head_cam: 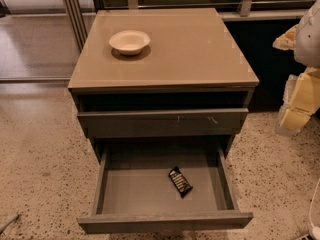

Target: Pick rxbar chocolate from middle drawer and place on counter

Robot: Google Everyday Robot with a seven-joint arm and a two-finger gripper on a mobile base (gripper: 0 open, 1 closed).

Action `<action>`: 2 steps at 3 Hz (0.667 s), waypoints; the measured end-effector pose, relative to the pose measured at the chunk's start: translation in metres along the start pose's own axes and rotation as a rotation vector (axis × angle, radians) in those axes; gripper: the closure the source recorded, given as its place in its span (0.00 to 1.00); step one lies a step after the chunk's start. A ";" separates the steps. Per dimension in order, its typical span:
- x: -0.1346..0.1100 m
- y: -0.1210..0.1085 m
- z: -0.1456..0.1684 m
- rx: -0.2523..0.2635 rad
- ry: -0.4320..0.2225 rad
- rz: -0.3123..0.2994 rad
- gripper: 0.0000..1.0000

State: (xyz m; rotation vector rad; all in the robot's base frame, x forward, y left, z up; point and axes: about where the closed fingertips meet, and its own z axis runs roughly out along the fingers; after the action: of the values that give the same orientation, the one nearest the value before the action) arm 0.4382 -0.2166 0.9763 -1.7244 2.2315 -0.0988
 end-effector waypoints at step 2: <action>-0.001 -0.003 0.014 0.015 -0.036 0.026 0.17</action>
Offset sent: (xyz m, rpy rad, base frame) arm 0.0227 0.0047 -0.0423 0.1192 -0.0462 -0.0572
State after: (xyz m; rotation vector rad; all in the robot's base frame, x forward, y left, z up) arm 0.4452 -0.2146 0.9643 -1.6758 2.2203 -0.0780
